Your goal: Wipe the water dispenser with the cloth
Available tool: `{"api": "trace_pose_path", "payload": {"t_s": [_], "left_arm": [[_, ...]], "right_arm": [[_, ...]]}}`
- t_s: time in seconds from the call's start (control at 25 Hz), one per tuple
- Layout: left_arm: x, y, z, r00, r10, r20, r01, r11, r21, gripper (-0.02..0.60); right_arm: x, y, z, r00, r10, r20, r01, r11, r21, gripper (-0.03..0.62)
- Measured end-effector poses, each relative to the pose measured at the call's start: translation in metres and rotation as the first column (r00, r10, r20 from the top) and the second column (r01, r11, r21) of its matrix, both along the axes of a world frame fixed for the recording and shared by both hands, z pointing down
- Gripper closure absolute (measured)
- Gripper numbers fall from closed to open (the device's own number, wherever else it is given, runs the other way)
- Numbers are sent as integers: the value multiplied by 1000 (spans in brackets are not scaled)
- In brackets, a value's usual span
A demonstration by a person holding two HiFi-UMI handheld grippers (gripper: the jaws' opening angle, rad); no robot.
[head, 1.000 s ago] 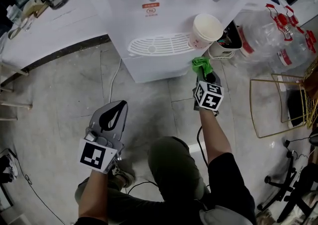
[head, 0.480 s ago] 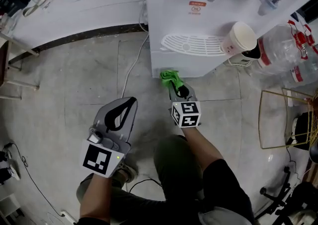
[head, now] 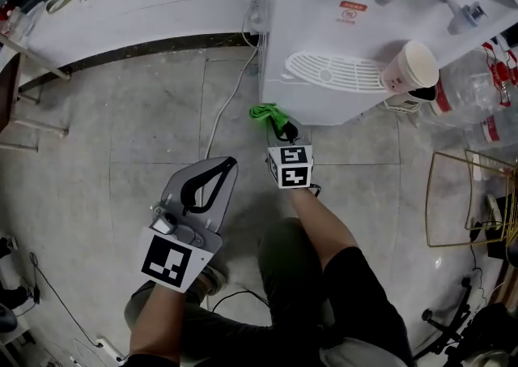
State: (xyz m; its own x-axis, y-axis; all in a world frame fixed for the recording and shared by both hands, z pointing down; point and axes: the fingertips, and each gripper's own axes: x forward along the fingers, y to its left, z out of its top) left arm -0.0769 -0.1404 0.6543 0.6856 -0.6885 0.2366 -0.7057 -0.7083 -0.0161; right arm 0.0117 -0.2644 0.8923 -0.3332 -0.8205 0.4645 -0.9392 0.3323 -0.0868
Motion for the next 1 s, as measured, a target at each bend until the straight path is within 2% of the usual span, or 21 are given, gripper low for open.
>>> {"api": "trace_pose_path", "payload": {"t_s": [0.16, 0.48, 0.64, 0.84, 1.0], "left_arm": [[5, -3, 3, 1000, 1, -10, -1, 1000, -9, 583], [22, -5, 13, 999, 7, -45, -10, 999, -48, 583], [29, -6, 17, 998, 3, -58, -7, 998, -68, 583], [44, -4, 13, 996, 28, -84, -35, 996, -80, 583], [51, 2, 16, 997, 54, -47, -57, 996, -73, 583]], "right_arm": [[31, 6, -2, 999, 34, -13, -34, 999, 9, 510], [137, 11, 3, 979, 194, -68, -195, 981, -2, 508], [191, 15, 3, 954, 291, -74, -292, 956, -14, 508], [244, 16, 10, 929, 352, -114, -358, 933, -42, 508], [280, 17, 12, 892, 431, -136, -441, 896, -49, 510]]}}
